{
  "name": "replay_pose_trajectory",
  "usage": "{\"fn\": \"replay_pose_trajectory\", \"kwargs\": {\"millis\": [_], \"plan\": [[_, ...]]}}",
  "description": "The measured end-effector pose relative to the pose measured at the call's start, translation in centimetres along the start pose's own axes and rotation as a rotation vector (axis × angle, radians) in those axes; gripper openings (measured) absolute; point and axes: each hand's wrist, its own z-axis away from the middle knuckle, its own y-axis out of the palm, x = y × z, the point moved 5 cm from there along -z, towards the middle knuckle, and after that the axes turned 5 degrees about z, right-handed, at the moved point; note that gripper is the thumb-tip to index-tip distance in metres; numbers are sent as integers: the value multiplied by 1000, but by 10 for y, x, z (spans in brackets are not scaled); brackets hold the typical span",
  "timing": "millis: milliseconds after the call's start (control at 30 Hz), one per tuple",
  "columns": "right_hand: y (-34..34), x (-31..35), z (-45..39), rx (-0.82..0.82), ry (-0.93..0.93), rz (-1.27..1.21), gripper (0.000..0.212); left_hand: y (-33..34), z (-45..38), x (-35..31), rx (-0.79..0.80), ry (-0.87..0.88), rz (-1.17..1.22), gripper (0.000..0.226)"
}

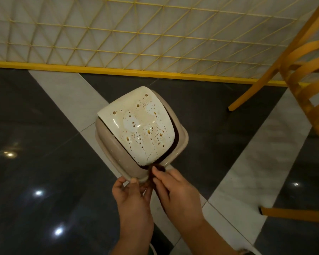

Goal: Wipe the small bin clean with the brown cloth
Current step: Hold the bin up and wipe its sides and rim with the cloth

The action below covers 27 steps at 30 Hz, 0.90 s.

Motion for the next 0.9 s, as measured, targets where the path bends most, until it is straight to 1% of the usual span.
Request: {"fn": "replay_pose_trajectory", "kwargs": {"millis": [33, 133, 233, 300, 333, 400, 467, 500, 533, 567, 633, 667, 700, 767, 833, 900], "plan": [[-2, -3, 0, 6, -14, -16, 30, -1, 1, 0, 10, 5, -5, 17], [-20, -26, -13, -10, -24, 72, 28, -3, 2, -2, 6, 14, -24, 16], [-34, -54, -34, -75, 132, 113, 28, 1, 0, 1, -5, -2, -12, 16], [-30, -54, -32, -123, 242, 36, 28, 3, 0, 3, -6, -2, -10, 16], [-25, -47, -26, -132, 266, -27, 29, 4, 1, 3, -9, 4, -6, 15], [-14, -28, -10, -103, 221, -111, 31, 5, 0, 3, -10, 15, 1, 16], [-8, -21, -2, -55, 138, -118, 29, 3, -1, 2, -4, 20, -5, 17], [-9, -25, -4, -63, 118, -98, 29, 2, -1, 3, -3, 18, -9, 17], [-13, -35, -9, -87, 151, -81, 28, 1, -1, 3, -1, 14, -15, 17], [-20, -47, -16, -122, 236, -80, 27, 0, -2, 2, 7, 10, -20, 17], [-36, -75, -33, -187, 473, -114, 25, 0, -3, 1, 20, 5, -30, 21], [-43, -84, -41, -214, 558, -146, 26, -1, -4, 1, 19, 2, -37, 24], [-48, -89, -48, -240, 589, -177, 27, -1, -5, 0, 20, -2, -37, 27], [-53, -85, -63, -251, 558, -230, 28, -1, -8, -2, 29, -4, -33, 27], [-49, -72, -68, -203, 498, -241, 28, -1, -9, -4, 29, 5, -39, 30], [-36, -62, -56, -148, 442, -208, 28, 0, -10, -5, 37, 1, -44, 38]]}}
